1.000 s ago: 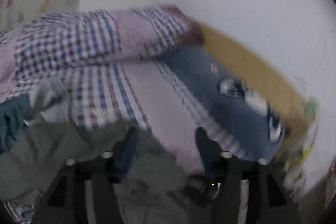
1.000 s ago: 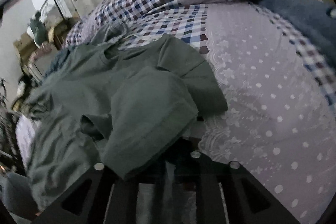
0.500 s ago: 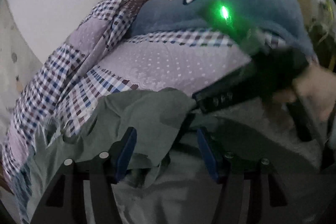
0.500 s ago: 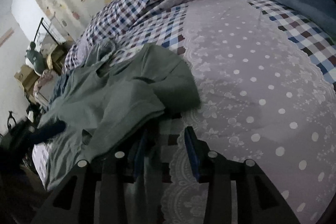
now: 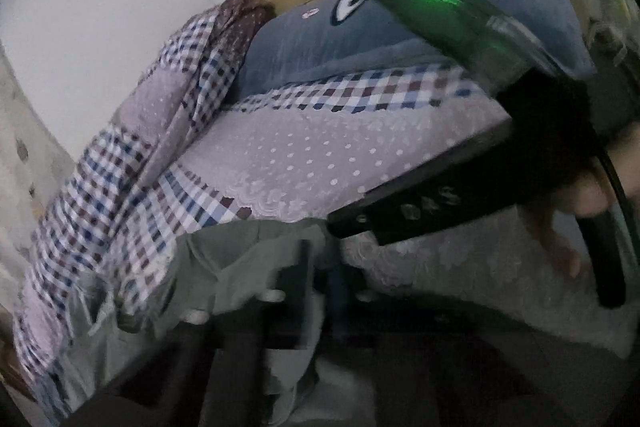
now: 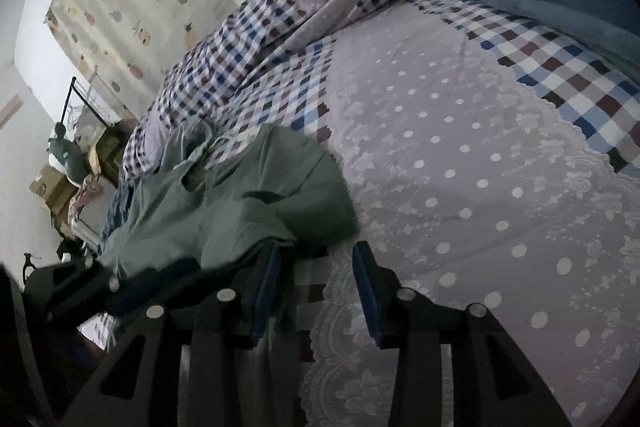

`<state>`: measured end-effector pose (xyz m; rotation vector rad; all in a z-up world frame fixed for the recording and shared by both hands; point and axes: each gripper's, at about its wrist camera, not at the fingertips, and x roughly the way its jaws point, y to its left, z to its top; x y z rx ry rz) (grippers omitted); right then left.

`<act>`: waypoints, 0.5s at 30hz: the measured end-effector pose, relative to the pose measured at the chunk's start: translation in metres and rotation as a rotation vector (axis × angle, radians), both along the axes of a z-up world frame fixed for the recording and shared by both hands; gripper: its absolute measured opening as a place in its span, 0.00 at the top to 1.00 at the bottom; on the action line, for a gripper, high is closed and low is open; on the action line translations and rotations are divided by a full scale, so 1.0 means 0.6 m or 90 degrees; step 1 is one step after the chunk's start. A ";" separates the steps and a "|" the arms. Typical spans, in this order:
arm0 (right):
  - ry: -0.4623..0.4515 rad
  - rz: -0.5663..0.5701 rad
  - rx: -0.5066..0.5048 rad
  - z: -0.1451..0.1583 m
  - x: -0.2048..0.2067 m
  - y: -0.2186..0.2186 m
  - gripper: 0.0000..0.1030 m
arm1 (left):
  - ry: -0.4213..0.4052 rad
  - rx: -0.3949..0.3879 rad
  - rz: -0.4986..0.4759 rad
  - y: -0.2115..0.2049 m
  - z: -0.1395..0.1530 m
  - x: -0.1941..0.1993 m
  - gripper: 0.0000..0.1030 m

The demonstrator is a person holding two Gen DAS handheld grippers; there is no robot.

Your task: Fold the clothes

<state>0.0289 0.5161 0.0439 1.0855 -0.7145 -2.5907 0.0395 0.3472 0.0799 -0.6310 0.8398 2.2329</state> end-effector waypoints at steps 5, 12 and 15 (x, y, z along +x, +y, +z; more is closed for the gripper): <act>0.013 -0.006 -0.001 0.007 0.005 0.006 0.59 | -0.098 0.130 0.076 -0.057 0.059 -0.064 0.97; 0.041 0.055 0.021 0.018 0.009 -0.027 0.59 | -0.218 0.376 0.183 -0.171 0.183 -0.159 0.97; 0.029 0.088 0.067 0.009 0.005 -0.057 0.59 | -0.236 0.467 0.193 -0.208 0.244 -0.177 0.97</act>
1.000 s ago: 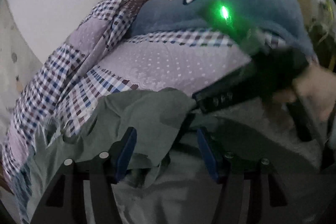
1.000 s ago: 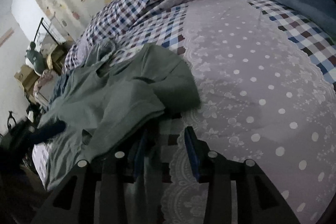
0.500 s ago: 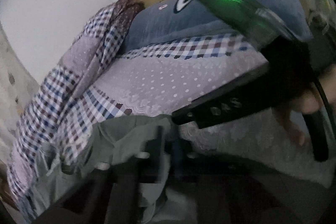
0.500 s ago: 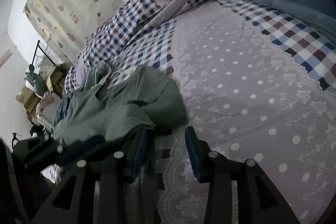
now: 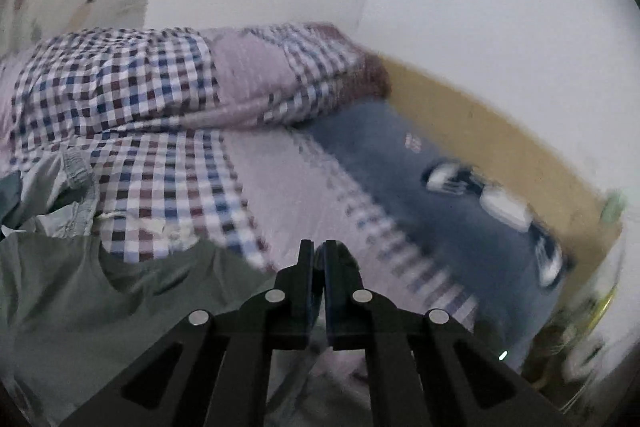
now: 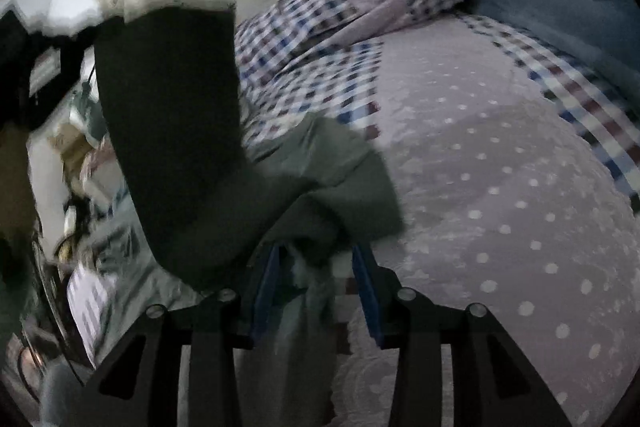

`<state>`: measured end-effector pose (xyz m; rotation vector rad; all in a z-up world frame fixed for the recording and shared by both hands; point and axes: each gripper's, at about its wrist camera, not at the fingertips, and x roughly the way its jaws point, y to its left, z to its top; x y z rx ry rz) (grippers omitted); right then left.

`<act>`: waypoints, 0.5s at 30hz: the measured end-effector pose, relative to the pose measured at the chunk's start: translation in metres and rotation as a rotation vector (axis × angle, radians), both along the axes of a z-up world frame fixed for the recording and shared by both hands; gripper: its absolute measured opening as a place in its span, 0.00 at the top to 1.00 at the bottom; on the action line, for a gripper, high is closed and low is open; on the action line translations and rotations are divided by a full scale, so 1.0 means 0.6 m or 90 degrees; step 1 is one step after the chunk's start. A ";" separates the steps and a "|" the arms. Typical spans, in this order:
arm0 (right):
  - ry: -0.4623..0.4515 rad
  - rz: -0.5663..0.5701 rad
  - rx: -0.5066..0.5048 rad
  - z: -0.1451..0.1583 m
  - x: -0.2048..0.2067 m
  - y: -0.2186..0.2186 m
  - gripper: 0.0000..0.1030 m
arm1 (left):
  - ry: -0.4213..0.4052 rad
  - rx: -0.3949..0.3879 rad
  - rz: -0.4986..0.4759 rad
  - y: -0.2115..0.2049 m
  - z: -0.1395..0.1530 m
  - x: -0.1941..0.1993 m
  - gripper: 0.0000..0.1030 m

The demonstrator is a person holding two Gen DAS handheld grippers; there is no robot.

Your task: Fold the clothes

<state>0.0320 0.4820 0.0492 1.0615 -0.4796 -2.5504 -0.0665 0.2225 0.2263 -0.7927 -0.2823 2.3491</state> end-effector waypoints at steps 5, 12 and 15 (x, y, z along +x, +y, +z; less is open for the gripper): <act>-0.024 0.048 0.088 -0.020 -0.008 -0.051 0.59 | 0.005 0.134 0.033 -0.062 0.094 -0.011 0.97; -0.034 0.075 0.147 -0.027 -0.010 -0.083 0.64 | 0.007 0.243 0.119 -0.140 0.140 -0.020 0.97; -0.036 0.068 0.152 -0.023 -0.006 -0.074 0.93 | -0.011 0.254 0.167 -0.171 0.124 -0.036 0.97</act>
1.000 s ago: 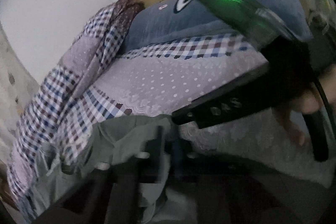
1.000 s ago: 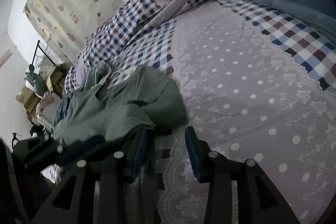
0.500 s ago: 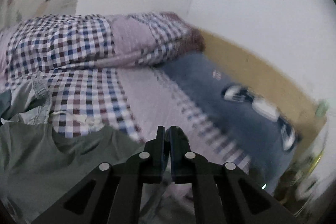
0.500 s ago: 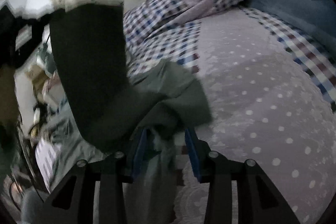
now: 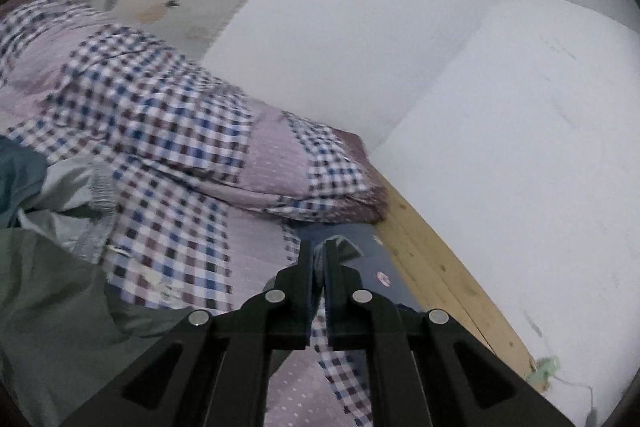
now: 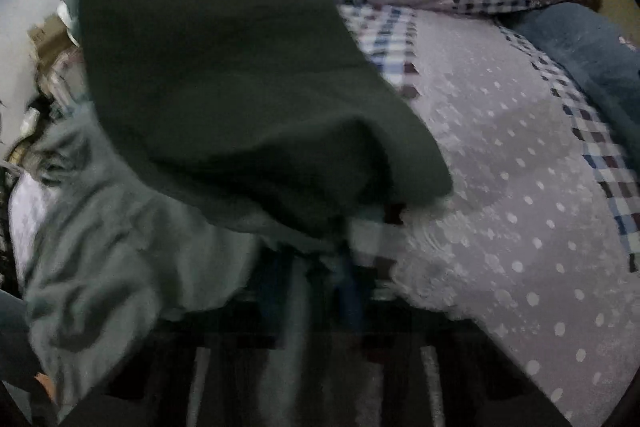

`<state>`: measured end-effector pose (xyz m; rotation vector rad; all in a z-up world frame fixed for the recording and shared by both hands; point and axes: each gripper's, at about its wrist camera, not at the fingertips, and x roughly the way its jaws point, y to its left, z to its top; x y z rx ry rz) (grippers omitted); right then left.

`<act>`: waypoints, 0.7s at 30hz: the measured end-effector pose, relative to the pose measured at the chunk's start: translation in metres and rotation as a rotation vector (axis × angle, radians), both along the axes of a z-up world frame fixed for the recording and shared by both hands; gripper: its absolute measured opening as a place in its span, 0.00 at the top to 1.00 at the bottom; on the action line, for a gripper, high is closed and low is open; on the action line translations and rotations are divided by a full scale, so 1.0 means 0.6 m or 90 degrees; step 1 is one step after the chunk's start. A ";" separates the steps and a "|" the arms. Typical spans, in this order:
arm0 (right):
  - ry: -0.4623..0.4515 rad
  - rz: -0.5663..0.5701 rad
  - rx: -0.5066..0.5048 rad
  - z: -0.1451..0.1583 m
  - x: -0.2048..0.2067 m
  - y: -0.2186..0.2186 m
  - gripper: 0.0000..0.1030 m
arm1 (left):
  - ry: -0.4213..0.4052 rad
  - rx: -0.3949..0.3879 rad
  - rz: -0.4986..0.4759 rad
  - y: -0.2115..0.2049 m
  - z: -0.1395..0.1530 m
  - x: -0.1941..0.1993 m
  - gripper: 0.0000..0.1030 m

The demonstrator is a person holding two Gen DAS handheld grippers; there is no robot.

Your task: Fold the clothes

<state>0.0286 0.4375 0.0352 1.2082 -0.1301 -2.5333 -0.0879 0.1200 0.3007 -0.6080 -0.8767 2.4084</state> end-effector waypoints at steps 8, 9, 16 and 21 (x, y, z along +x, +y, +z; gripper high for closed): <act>-0.003 -0.020 0.013 0.009 0.012 0.023 0.95 | -0.004 0.030 0.136 -0.128 -0.043 0.018 0.97; -0.004 -0.022 0.015 0.010 0.013 0.026 0.96 | -0.008 0.025 0.144 -0.144 -0.061 0.030 0.97; -0.027 -0.013 0.012 0.010 0.018 0.029 0.93 | -0.069 -0.051 0.163 -0.250 -0.214 0.114 0.97; -0.042 -0.008 0.004 0.012 0.021 0.028 0.92 | -0.106 -0.065 0.127 -0.290 -0.308 0.140 0.97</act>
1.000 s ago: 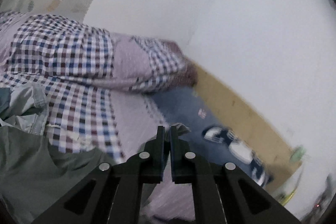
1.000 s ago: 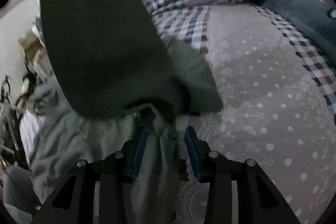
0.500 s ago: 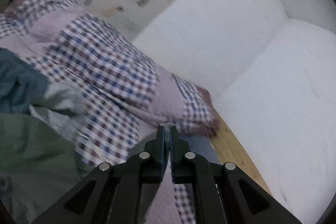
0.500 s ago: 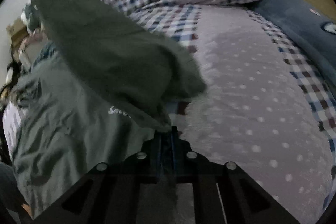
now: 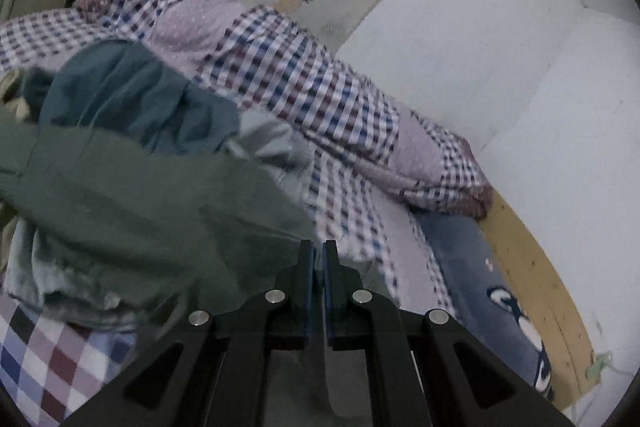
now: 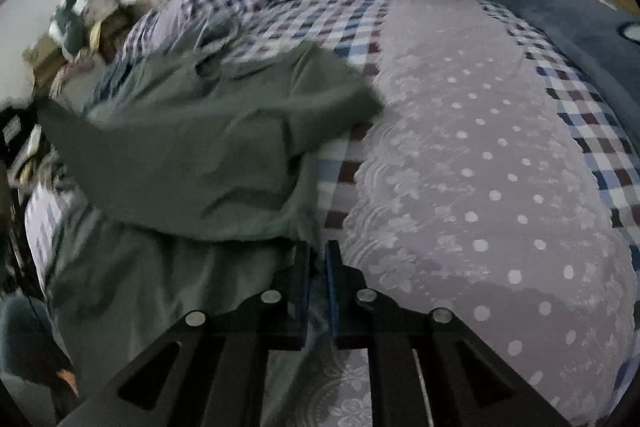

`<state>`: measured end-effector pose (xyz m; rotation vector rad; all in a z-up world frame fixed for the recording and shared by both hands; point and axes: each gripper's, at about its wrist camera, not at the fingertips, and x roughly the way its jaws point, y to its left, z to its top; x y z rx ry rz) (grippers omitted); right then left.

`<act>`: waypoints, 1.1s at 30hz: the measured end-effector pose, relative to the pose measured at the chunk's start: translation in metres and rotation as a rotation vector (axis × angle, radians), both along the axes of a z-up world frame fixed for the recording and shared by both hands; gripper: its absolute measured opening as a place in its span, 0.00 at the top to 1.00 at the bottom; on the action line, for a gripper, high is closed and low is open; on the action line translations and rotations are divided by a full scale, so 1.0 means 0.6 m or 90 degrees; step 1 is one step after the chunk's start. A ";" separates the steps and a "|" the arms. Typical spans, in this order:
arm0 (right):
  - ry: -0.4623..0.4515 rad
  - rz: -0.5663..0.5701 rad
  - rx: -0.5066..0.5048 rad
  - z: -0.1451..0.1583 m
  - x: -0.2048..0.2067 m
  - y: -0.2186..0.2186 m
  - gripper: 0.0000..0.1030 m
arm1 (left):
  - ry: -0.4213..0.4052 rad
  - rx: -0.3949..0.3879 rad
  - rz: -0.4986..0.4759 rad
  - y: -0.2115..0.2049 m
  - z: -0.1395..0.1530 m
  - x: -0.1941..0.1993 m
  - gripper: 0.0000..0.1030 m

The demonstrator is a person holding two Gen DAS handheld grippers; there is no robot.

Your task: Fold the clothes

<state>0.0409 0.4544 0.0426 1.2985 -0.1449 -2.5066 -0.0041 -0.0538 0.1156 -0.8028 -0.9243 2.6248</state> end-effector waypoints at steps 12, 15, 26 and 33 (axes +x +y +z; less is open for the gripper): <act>0.124 -0.012 -0.076 0.140 -0.005 -0.138 0.53 | -0.106 0.085 0.025 -0.095 -0.175 0.044 0.97; 0.128 0.044 -0.073 0.158 -0.023 -0.247 0.52 | -0.158 0.139 0.038 -0.120 -0.226 0.048 0.97; 0.108 0.428 0.143 0.104 -0.093 -0.685 0.54 | -0.180 0.144 0.021 -0.119 -0.243 0.041 0.97; 0.128 0.502 0.256 0.084 -0.106 -0.753 0.57 | -0.197 0.154 0.017 -0.129 -0.243 0.040 0.97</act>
